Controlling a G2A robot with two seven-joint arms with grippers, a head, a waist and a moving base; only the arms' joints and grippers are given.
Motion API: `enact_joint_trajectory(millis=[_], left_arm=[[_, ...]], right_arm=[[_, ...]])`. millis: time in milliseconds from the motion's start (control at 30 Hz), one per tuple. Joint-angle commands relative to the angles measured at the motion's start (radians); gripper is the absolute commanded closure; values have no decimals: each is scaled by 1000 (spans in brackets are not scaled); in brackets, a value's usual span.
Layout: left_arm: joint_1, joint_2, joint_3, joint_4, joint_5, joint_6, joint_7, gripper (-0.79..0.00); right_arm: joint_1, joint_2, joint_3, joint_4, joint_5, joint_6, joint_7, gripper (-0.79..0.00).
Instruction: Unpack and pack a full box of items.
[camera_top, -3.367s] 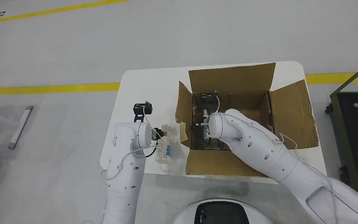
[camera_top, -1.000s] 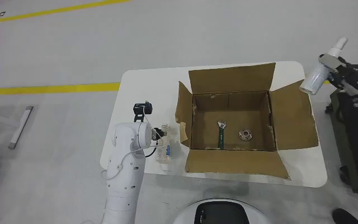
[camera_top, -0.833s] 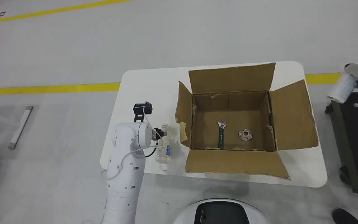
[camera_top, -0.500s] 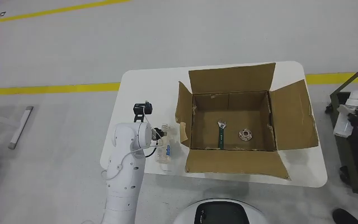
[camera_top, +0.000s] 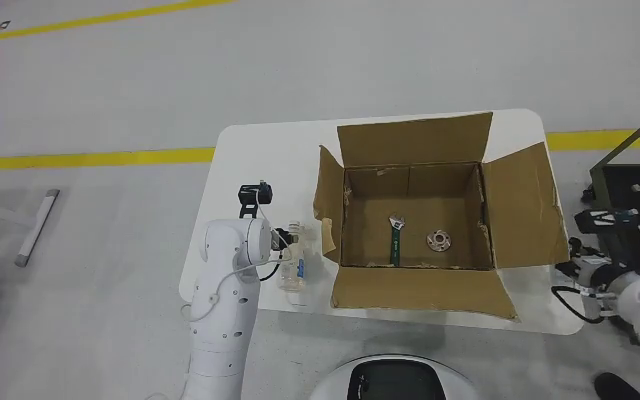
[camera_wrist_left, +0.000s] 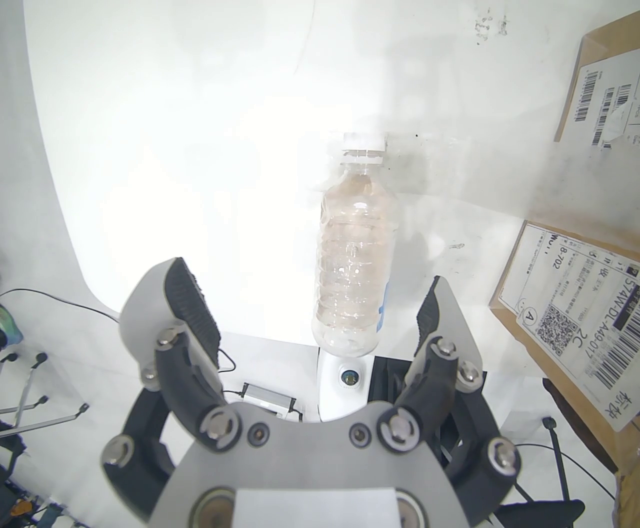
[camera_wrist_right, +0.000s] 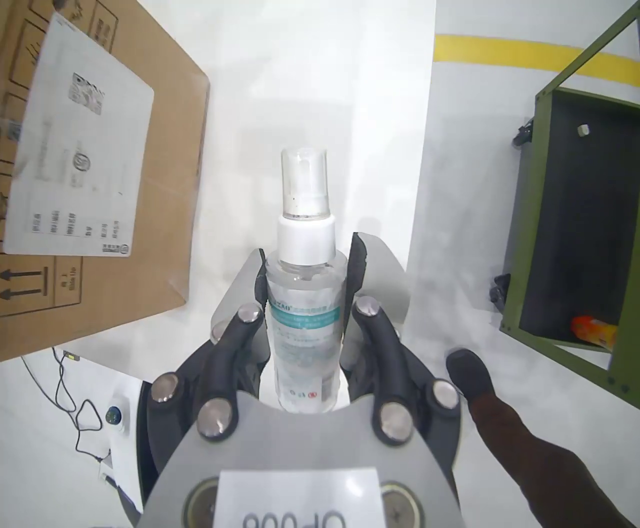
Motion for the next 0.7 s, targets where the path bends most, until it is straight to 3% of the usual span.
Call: enact_joint_trajectory(millis=[0, 533, 600, 667], left_arm=[[0, 0, 0, 0, 0, 0, 0, -785], [0, 0, 0, 0, 0, 0, 0, -785], [0, 0, 0, 0, 0, 0, 0, -785], [0, 0, 0, 0, 0, 0, 0, -785]], right_arm=[[0, -1, -20, 16, -2, 9, -11, 0], [67, 2, -137, 98, -95, 89, 37, 0], [75, 2, -146, 104, -95, 104, 47, -62], [83, 2, -153, 113, -97, 117, 55, -71]])
